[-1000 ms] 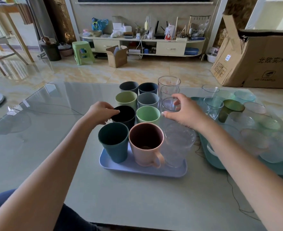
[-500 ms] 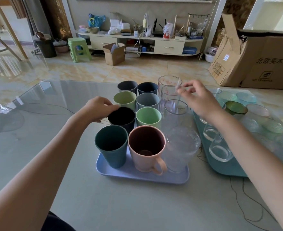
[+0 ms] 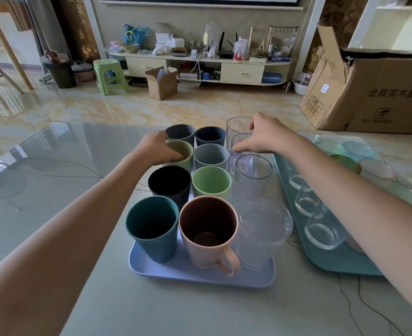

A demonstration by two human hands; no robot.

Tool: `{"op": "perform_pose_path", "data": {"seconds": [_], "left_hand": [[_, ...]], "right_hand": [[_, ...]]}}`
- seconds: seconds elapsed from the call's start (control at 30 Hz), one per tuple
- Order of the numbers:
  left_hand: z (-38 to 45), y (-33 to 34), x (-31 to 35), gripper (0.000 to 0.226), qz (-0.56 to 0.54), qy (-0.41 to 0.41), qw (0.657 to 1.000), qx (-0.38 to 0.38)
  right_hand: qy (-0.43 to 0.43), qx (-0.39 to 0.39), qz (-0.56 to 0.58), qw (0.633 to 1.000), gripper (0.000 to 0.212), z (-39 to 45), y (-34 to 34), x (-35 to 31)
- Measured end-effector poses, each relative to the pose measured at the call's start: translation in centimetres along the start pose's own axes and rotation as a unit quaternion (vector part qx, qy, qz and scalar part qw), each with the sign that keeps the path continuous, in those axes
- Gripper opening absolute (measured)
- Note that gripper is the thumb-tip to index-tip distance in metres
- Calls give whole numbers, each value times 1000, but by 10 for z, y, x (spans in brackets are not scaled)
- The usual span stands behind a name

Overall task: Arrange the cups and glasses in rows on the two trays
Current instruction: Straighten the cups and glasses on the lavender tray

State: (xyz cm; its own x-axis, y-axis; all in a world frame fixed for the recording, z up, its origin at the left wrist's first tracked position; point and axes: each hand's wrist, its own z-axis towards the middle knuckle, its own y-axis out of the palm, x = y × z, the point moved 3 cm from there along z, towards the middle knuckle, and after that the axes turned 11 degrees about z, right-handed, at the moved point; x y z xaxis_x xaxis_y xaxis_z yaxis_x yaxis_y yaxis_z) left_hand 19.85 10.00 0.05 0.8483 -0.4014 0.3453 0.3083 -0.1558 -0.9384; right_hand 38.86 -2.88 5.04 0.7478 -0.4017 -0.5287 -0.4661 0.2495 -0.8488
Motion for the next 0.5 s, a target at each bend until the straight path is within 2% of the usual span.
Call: {"op": "perform_pose_path", "data": {"seconds": [0.1,0.2,0.27,0.33,0.4,0.43,0.5], "left_hand": [[5,-4,-9,45,11,13,999,29],[6,-3,-14,41,1,14,1000,18],[7,0,-15,38,-7,12,1000,16],[9,1,-15,36,1,14,999,31],[11,-1,-14,36,27,25,998,57],[12,-3,-12,34,44,28,996,72],[16,-8,-7,31,64,21,992,104]], "right_hand": [[-9,-13,-11,1000,74,1,-2,1],[0,-30,-3,1000,80,1,-1,3],[-11,-6,-21,1000,82,0,-1,2],[-74,62,-44,994,67,-3,-7,-8],[-177,105,-61,977,40,-1,-11,-28],[-215,101,-83,968,28,2,-10,-39],[-245,56,-145,957,20,15,-1,-59]]}}
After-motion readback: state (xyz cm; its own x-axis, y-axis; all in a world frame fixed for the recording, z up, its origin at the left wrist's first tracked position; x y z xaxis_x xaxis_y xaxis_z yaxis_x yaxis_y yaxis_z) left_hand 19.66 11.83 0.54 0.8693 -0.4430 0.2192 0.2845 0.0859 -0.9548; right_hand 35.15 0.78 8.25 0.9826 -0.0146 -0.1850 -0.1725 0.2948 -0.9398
